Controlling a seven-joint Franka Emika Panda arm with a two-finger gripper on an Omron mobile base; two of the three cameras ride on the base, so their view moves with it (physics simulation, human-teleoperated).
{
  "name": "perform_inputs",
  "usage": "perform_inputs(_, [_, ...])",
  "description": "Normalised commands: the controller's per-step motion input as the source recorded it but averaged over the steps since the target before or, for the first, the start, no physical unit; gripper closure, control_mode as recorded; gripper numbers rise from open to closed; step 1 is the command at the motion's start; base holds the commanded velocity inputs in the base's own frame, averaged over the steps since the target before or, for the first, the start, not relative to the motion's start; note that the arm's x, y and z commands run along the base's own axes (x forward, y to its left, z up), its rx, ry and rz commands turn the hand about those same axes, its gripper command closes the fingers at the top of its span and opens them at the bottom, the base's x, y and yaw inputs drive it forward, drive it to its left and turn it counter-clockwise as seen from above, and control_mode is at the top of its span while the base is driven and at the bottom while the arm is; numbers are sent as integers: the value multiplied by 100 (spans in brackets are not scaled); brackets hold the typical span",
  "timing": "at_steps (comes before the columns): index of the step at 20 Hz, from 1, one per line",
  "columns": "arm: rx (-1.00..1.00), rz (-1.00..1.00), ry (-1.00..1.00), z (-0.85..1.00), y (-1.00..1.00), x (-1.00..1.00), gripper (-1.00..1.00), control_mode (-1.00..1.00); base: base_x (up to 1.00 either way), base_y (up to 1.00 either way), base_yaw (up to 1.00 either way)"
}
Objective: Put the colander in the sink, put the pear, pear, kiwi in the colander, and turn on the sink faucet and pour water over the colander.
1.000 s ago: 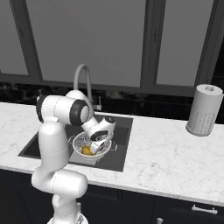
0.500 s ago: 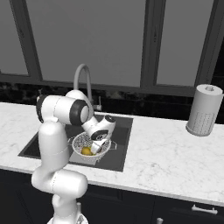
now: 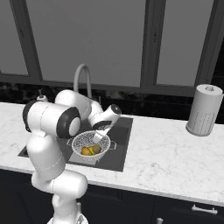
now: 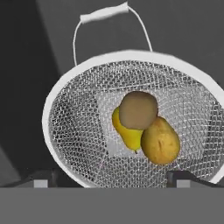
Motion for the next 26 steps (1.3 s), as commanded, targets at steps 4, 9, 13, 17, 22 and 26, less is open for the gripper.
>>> perform_inputs(4, [26,-1,-39,100,0,-9,-100,-100,0,0,0])
perform_inputs(9, [35,-5,-27,100,0,-9,-100,-100,0,0,0])
perform_inputs(13, [46,-1,-6,100,0,0,-100,-100,0,0,0])
perform_inputs(17, [45,-2,5,85,0,0,-100,-100,0,0,0])
perform_inputs(22, [31,-10,16,35,0,0,-100,-100,0,0,0])
perform_inputs(26, [14,-21,22,0,0,0,-100,-100,0,0,0])
